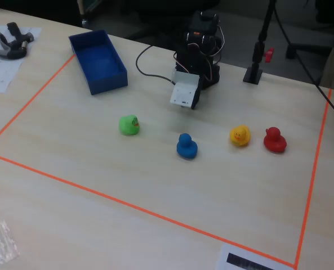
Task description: Grasp blue duck and put it into box.
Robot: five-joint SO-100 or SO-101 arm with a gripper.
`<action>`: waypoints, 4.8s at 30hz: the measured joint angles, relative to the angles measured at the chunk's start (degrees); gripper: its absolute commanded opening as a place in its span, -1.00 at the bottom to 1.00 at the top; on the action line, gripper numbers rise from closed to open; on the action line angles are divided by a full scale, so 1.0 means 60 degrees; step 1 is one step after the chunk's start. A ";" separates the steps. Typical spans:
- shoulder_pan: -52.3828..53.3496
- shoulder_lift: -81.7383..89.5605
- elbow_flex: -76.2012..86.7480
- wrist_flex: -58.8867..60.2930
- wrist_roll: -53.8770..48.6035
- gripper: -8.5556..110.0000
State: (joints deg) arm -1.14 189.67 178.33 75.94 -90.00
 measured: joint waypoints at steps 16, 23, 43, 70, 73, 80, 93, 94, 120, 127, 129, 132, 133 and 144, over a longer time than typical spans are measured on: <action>0.0000 0.0000 0.0000 0.0000 0.0000 -0.64; 0.0000 0.0000 0.0000 0.0000 0.0000 -0.85; 0.0132 -1.0283 -0.7646 -0.4585 0.0425 0.02; -0.0190 -1.5996 -0.8276 -0.9302 0.0278 0.03; -0.0190 -1.6172 -0.8276 -0.9346 0.0278 0.02; -0.0176 -1.6216 -0.8174 -0.9668 0.0029 -0.48; -0.0146 -1.6187 -0.8159 -0.9683 -0.1025 -0.85; -0.0117 -1.6187 -0.8159 -0.9683 -0.1025 -0.85; 1.0591 -1.6157 -1.9189 0.0952 -0.2139 -0.85; 1.3257 -1.5747 -1.6699 -0.0835 -0.2505 -0.85; 1.3447 -1.5688 -1.5762 -0.1670 -0.2593 -0.85; 1.3711 -1.5703 -1.4341 -0.2974 -0.2827 -0.85; 1.3799 -1.5703 -1.3931 -0.3442 -0.2900 -0.85; 1.3901 -1.6934 -1.2363 -0.6035 -0.3003 -0.54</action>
State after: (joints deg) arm 82.27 88.07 104.15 39.73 -108.02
